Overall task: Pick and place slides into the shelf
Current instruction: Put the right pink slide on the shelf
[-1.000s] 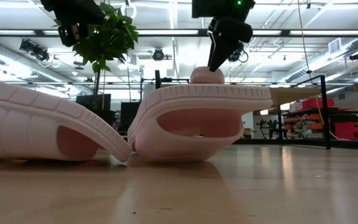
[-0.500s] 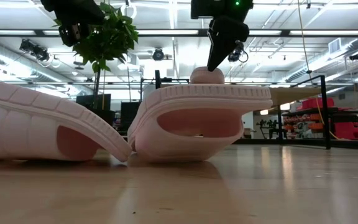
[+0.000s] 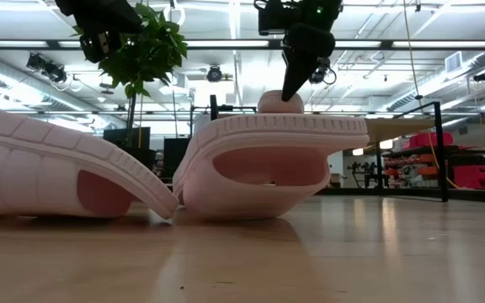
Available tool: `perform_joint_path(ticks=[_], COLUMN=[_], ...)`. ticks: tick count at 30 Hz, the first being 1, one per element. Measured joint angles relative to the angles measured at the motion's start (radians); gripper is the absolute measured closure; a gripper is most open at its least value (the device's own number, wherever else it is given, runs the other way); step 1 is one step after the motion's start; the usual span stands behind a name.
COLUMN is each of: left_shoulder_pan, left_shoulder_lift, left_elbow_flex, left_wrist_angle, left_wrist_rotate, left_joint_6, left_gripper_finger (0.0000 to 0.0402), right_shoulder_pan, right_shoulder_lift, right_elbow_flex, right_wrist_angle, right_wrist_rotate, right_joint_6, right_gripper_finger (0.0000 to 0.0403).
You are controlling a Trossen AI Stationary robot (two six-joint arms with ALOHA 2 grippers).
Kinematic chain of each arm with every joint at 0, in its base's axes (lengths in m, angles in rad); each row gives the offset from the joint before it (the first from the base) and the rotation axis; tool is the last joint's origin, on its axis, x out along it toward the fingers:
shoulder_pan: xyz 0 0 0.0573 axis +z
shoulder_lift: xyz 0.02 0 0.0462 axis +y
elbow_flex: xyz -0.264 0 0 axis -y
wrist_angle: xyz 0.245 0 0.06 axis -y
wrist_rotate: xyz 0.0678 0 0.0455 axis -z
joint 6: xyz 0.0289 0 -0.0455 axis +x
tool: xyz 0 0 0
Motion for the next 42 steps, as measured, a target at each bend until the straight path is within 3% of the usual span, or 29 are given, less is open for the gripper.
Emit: perform_joint_path(ticks=[11, 42], left_shoulder_pan=[0.000, 0.000], left_shoulder_lift=[0.000, 0.000], left_elbow_flex=[0.000, 0.000], left_wrist_angle=[0.000, -0.010], left_wrist_rotate=[0.000, 0.000], left_joint_6=[0.000, -0.003], left_gripper_finger=[0.0359, 0.0362], right_shoulder_pan=[0.003, -0.004], right_shoulder_lift=[0.000, -0.061], right_elbow_flex=[0.001, 0.001], right_wrist_angle=[-0.021, -0.106], right_wrist_rotate=[0.001, 0.002], right_joint_6=[-0.011, -0.028], right_gripper_finger=[0.0380, 0.0374])
